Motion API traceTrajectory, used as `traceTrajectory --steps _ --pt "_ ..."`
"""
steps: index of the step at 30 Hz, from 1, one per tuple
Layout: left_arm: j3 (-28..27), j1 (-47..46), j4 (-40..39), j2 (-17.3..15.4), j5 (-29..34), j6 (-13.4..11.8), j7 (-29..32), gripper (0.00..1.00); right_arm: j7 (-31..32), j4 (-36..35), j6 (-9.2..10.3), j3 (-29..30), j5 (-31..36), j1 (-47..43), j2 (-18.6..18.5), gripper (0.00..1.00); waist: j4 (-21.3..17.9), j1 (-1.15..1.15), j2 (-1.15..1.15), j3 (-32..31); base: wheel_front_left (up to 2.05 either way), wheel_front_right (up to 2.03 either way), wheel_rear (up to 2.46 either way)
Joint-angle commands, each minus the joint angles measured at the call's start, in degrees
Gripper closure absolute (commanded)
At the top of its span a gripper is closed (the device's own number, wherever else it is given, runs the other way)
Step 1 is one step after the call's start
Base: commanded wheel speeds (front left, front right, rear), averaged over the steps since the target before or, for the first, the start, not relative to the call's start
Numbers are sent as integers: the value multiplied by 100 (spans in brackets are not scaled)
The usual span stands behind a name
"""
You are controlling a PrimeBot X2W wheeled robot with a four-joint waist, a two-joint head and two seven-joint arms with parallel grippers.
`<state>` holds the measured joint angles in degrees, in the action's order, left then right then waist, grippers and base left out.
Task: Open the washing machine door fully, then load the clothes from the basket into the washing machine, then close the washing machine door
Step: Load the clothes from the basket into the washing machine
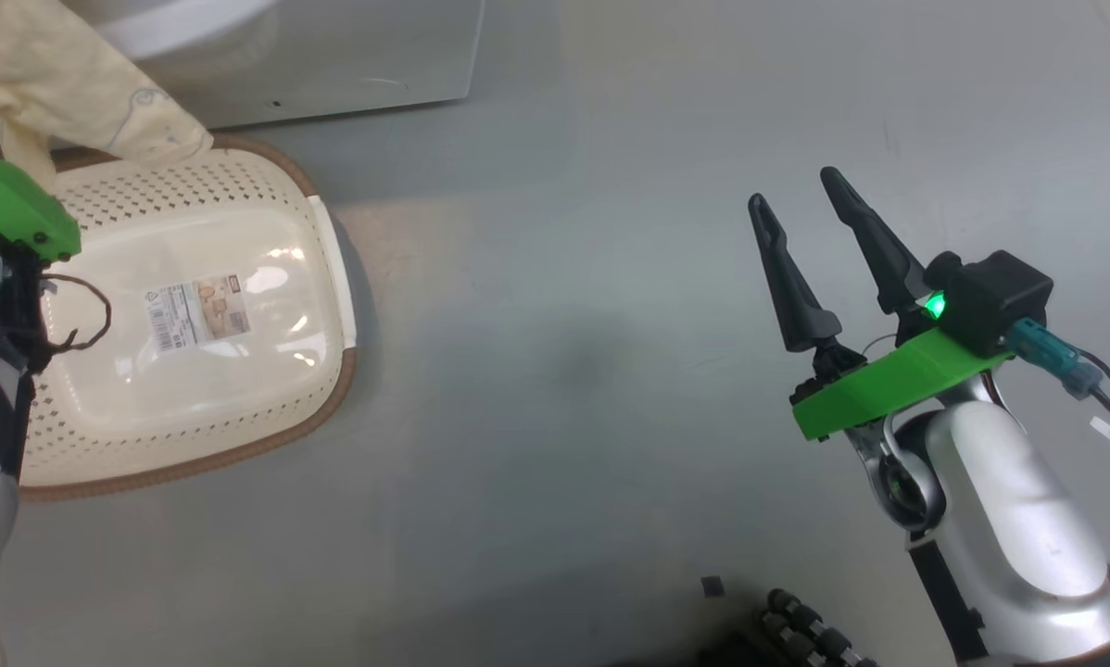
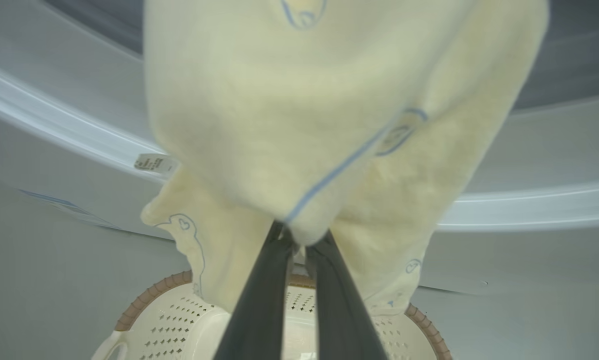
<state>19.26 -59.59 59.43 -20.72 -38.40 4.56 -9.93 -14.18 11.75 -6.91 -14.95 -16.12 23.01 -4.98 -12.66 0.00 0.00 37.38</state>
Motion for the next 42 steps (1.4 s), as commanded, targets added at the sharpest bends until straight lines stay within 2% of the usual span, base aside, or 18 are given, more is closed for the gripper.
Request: traceTrajectory --steps 1,10,20,26,32,42 --pt "-90 -133 -71 -242 -2 30 83 100 -51 -134 -58 -39 -5 -37 -13 0 50 0 0 -37 0 0 0" --pt "89 -203 -635 -442 150 -97 333 100 -33 -170 -58 75 61 -158 -33 0 318 0 0 -244 0 0 0" --pt "107 -440 -1891 -1038 210 -452 1330 100 -32 -177 -58 -6 16 -184 26 0 298 0 0 -257 0 0 0" --pt "-32 -741 -2467 -1499 151 -642 1981 100 -55 -119 -58 -165 -80 -118 78 0 35 0 0 -122 0 0 0" --pt "-169 -1125 -2713 -1930 185 -785 2328 100 -74 -58 -58 -273 -185 -56 132 0 -286 0 0 106 0 0 0" --pt "-211 -1851 -2554 -2313 303 -723 2523 100 -80 -117 -58 -416 -316 48 185 0 -691 0 0 508 0 0 0"
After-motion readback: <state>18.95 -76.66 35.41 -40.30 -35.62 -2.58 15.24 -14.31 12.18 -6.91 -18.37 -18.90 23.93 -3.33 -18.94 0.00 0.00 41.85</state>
